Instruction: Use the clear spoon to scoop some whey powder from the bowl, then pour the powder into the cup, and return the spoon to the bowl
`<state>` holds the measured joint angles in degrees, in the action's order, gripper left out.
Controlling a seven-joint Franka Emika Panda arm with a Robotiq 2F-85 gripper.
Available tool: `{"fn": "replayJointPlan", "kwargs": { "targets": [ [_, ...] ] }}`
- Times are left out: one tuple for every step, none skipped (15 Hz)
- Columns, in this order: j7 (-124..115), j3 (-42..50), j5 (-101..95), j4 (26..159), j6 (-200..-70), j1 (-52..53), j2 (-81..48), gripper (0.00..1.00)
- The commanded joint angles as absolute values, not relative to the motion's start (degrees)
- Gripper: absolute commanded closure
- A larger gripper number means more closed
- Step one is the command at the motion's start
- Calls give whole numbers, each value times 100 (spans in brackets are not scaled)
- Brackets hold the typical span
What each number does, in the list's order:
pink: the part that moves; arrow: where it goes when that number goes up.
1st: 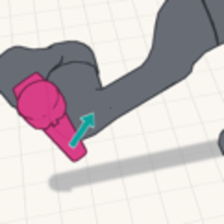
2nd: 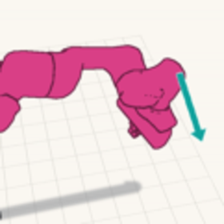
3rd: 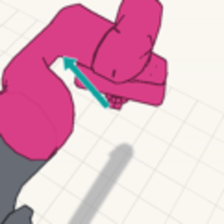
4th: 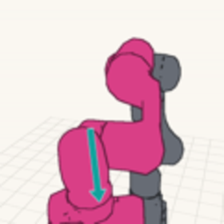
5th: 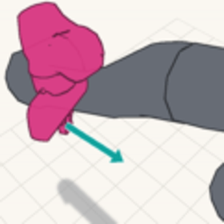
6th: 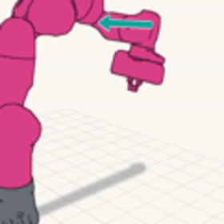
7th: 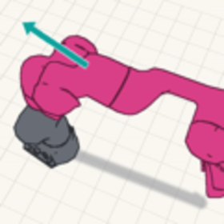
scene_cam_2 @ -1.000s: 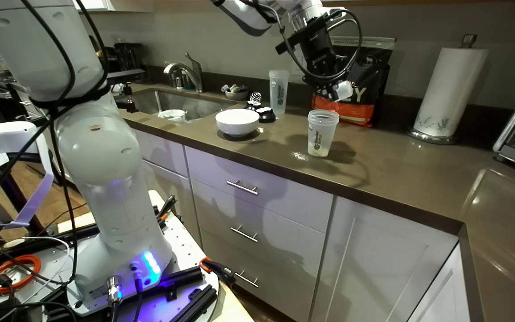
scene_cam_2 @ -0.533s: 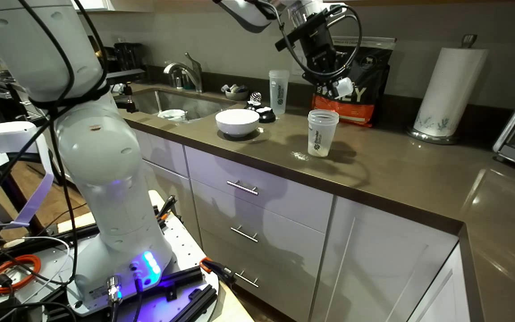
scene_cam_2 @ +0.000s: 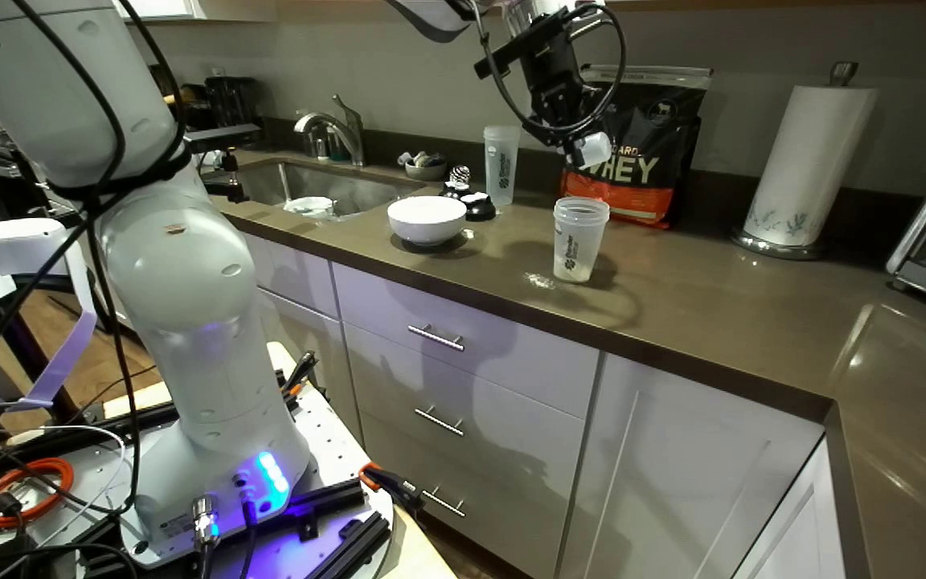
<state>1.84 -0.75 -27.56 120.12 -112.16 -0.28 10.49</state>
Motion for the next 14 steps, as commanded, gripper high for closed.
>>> {"fn": "replayJointPlan", "kwargs": {
  "targets": [
    [443,-109,-2414,12265,-11092,64,1350,99],
    [488,-116,-2309,12313,-11078,105,1385,99],
    [543,-128,-2198,12362,-11081,144,1417,99],
    [604,-139,-2094,12405,-11087,190,1446,99],
    [668,-156,-1977,12445,-11097,238,1465,99],
    [728,-171,-1875,12452,-11078,283,1473,99],
    [767,-190,-1767,12471,-11093,330,1481,99],
    [812,-205,-1651,12481,-11100,374,1484,99],
    [860,-227,-1549,12489,-11118,424,1471,99],
    [922,-247,-1438,12487,-11116,469,1457,99],
    [1023,-266,-1316,12495,-11124,526,1437,99],
    [1124,-283,-1175,12492,-11095,584,1423,99],
    [1211,-305,-1060,12495,-11072,636,1412,99],
    [1294,-329,-935,12492,-11036,688,1405,99]
  ]
}}
